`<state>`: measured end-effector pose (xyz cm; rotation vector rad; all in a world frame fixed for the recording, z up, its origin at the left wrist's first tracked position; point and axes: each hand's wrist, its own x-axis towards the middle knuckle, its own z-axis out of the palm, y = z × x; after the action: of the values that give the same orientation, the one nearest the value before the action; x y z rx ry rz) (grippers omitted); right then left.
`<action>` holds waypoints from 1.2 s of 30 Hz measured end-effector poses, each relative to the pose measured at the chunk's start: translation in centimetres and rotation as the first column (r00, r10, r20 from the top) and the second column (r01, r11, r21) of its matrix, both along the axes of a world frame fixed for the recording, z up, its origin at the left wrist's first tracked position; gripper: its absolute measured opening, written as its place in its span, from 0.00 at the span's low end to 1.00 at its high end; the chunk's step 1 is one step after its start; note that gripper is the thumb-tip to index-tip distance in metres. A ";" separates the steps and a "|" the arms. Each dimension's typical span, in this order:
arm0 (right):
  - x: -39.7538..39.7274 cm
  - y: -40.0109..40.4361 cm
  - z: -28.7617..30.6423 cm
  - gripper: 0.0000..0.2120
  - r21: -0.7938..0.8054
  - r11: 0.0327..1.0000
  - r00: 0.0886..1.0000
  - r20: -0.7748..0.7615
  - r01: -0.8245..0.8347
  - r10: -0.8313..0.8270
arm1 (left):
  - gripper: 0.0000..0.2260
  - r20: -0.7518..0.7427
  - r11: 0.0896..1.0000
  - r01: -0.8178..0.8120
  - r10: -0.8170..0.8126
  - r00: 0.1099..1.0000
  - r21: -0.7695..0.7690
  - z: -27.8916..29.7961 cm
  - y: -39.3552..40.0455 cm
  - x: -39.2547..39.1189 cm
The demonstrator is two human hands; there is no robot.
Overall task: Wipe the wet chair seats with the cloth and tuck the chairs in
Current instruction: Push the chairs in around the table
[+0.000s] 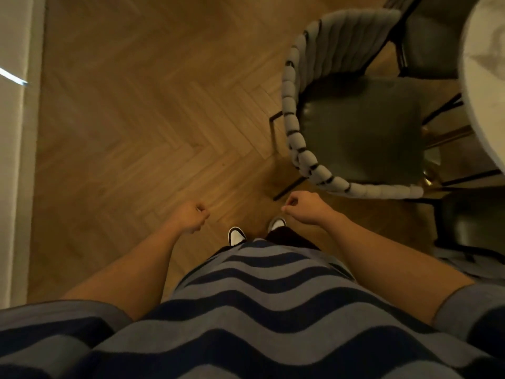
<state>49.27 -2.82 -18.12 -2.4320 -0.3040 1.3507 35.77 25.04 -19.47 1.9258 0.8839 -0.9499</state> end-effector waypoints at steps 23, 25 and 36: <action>34.8 17.6 -2.0 0.11 0.096 0.980 0.983 -0.063 0.177 -0.171 | 0.07 0.063 0.994 0.079 -0.085 0.994 0.081 2.7 18.6 38.2; 37.2 18.1 -2.1 0.09 0.112 0.958 0.963 -0.087 0.264 -0.255 | 0.07 0.053 0.990 0.124 -0.127 0.990 0.064 2.8 19.6 42.0; 49.1 21.4 -2.4 0.09 0.076 0.785 0.788 -0.097 0.615 -0.608 | 0.07 -0.067 0.808 0.587 -0.584 0.809 0.050 1.4 25.8 63.5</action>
<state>98.40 18.60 -20.56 -2.1063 0.4056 1.0730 99.31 50.86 -18.06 2.2994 0.3305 -1.3366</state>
